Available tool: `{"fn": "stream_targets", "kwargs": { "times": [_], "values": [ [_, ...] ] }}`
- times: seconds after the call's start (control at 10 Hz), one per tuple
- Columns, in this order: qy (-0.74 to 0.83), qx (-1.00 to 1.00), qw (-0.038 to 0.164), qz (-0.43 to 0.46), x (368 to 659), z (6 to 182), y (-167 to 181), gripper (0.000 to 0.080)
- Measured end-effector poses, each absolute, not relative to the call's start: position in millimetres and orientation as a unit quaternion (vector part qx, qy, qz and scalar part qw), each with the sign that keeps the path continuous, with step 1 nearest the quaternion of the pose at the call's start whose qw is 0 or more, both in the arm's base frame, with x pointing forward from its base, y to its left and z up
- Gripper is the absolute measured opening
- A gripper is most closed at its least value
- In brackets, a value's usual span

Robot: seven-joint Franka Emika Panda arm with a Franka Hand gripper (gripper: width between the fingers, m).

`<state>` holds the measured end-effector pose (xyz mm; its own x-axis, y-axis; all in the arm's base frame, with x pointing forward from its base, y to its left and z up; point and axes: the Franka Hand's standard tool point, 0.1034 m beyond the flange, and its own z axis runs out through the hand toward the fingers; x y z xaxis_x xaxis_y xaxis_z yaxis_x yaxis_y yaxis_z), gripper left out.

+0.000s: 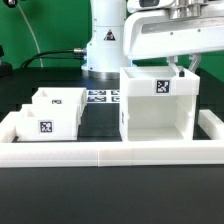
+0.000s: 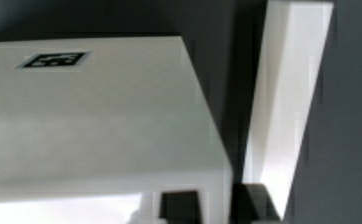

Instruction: Assemble drawer

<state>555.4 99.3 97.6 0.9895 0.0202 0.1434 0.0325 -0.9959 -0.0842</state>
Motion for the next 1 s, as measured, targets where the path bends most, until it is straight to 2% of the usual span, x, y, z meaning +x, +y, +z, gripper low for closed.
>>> {"fn": "stream_targets", "kwargs": {
  "times": [0.4,1.0],
  "values": [
    [0.001,-0.996,0.045,-0.072,556.0,98.9,99.9,0.0038],
    [0.209,-0.972,0.07,-0.084,569.1,102.4,100.3,0.0042]
  ]
}}
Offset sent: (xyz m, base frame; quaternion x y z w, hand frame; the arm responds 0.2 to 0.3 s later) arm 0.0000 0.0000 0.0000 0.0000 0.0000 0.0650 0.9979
